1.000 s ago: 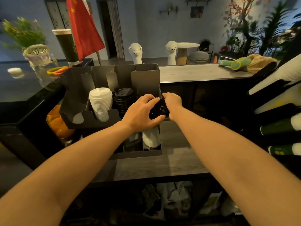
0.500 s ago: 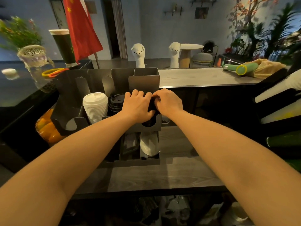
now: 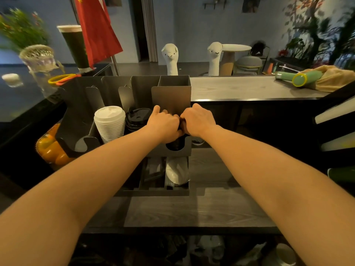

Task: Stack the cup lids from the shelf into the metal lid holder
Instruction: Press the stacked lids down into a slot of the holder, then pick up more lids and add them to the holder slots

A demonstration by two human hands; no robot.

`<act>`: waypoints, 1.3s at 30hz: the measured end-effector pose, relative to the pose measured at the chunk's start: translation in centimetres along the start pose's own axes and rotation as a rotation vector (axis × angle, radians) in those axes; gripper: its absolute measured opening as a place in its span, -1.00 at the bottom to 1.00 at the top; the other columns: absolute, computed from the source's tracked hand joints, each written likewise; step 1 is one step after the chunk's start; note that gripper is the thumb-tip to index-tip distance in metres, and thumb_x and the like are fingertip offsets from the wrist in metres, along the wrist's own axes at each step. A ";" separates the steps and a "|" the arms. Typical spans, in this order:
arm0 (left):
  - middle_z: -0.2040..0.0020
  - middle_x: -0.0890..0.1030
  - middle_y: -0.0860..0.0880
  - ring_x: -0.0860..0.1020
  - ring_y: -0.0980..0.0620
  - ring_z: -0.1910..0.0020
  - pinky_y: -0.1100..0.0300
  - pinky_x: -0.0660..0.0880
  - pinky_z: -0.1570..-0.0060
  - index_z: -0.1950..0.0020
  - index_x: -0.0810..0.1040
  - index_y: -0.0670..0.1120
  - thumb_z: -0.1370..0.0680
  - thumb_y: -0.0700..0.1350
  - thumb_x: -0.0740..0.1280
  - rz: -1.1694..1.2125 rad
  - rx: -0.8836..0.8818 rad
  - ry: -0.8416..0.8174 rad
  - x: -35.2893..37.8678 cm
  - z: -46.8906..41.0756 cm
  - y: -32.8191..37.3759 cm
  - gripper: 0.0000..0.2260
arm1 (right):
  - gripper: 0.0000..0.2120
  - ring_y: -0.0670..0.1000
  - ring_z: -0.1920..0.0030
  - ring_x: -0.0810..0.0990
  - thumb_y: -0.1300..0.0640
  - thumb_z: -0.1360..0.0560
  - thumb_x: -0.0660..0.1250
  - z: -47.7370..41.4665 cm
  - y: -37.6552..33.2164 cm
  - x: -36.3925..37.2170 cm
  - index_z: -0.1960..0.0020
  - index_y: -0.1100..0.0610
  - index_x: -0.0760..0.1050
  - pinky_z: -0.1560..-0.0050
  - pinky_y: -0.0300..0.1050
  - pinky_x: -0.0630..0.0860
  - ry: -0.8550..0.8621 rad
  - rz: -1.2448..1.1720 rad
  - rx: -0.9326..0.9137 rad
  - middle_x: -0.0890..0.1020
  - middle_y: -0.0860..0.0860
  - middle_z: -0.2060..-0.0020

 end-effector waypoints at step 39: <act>-0.19 0.53 -0.02 0.54 -0.07 -0.08 0.05 0.44 0.10 -0.28 0.43 0.02 -0.58 0.15 0.26 0.575 0.015 -0.235 4.7 5.0 15.0 -0.66 | -0.64 0.16 -0.21 0.51 -0.03 -0.60 0.26 19.4 7.3 5.6 -0.35 0.06 0.36 -0.05 0.05 0.48 -0.262 -0.224 0.706 0.51 0.07 -0.23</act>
Point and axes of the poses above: each hand's wrist, its own z-axis away from the middle knuckle, its own x-axis out of the palm, y = z × x, the point moved 2 cm from there along -z, towards the middle knuckle
